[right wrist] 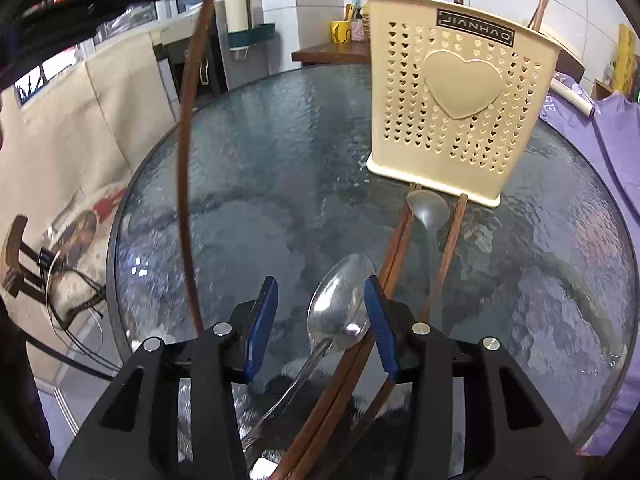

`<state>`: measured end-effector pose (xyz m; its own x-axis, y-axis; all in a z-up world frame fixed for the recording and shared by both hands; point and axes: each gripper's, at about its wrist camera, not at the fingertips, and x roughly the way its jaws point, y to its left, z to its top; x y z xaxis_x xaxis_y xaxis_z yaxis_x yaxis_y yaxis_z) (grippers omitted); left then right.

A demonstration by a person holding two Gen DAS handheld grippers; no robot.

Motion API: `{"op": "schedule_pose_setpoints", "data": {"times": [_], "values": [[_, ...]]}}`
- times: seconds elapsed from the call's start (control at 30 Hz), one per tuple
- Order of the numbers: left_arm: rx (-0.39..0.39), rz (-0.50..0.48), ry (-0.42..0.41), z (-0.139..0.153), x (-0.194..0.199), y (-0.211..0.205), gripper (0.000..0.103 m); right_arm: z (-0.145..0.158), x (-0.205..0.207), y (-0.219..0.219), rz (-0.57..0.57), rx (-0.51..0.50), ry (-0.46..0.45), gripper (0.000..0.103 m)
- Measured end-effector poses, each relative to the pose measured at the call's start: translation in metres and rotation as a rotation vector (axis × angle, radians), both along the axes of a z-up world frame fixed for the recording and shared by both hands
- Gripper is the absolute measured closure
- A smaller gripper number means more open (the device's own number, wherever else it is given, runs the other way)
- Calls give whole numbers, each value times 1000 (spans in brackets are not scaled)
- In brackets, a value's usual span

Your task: Organize utensils

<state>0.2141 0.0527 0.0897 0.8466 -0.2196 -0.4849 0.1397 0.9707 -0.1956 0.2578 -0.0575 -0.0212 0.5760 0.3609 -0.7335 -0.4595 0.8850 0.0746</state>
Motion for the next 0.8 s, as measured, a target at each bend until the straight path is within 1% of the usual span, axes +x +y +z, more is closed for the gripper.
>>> {"op": "schedule_pose_setpoints", "data": {"times": [0.1,0.17,0.3,0.4,0.43,0.5,0.53,0.57,0.67,0.8], "values": [[-2,-1,0,0,0,1,96,2,9,2,9,0,-20,52],[-6,0,0,0,0,1,96,1,16,4,23,-10,-18,52],[-5,-1,2,-1,0,2,96,2,27,3,3,-1,-47,52],[-5,-2,1,-1,0,2,96,2,32,0,-16,6,-38,51],[-5,-1,0,-1,0,2,96,2,31,0,-3,22,-36,51],[-6,-2,2,-2,0,1,96,0,27,4,69,63,-5,51],[-7,-3,2,-2,-1,1,96,1,24,2,80,85,-10,51],[-6,-2,2,-2,-1,1,96,4,21,-2,70,111,-22,51],[-5,-1,1,-1,-1,1,96,8,19,-14,6,112,-21,51],[-7,-1,1,-2,0,1,96,14,29,-49,-156,38,-33,51]]}}
